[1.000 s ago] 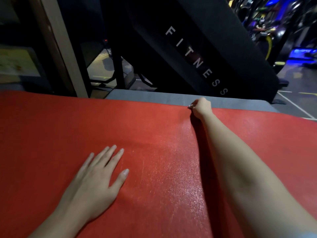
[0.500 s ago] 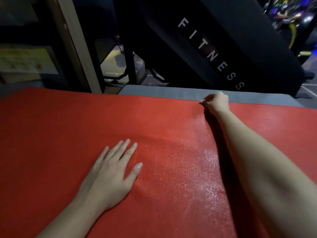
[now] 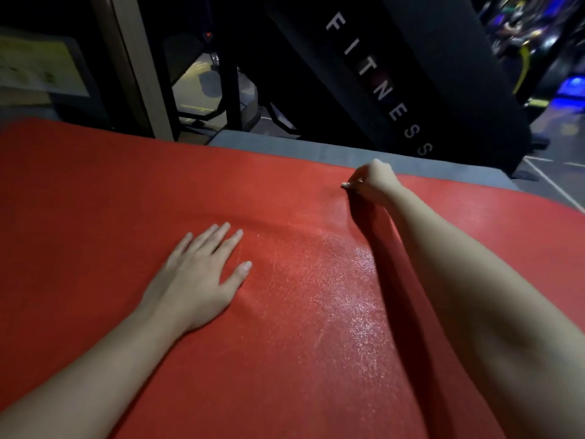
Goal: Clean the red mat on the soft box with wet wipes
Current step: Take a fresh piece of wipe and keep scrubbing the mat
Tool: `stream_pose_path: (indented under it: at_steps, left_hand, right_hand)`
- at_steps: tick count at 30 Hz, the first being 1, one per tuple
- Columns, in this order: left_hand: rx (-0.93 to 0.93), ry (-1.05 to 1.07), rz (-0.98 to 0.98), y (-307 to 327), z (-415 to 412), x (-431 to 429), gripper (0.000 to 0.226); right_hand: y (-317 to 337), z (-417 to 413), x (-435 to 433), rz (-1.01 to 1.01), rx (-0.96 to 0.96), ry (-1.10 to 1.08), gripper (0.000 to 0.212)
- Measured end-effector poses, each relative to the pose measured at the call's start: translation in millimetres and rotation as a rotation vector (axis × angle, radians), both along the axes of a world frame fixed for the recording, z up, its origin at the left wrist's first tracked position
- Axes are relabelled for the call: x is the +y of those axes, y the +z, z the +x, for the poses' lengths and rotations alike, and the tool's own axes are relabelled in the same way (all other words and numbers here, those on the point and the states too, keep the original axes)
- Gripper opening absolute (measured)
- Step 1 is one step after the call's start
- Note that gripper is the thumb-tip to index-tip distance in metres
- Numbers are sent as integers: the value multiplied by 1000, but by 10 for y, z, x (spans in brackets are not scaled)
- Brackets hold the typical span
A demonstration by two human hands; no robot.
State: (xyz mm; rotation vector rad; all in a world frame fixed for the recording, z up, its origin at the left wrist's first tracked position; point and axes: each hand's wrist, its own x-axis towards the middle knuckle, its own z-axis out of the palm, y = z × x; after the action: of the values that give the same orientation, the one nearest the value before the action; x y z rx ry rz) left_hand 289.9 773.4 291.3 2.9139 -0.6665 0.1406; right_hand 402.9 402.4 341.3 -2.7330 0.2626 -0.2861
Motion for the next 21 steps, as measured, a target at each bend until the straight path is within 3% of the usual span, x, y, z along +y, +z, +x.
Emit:
stream_pose_path:
  at_steps: [7, 11, 14, 19, 21]
  left_hand:
    - [21, 2, 2, -1, 10, -1, 85]
    - [22, -1, 9, 8, 47, -17, 90]
    - [32, -1, -1, 8, 18, -12, 92]
    - [25, -11, 24, 64, -26, -25, 72]
    - [-1, -9, 10, 66, -63, -12, 75]
  right_hand:
    - [215, -784, 335, -62, 260, 373, 26]
    - [24, -908, 498, -74, 23, 229, 14]
    - [-63, -1018, 655, -8, -19, 130, 11]
    - [63, -1734, 917, -52, 83, 364, 17]
    - [58, -2025, 984, -119, 93, 430, 16]
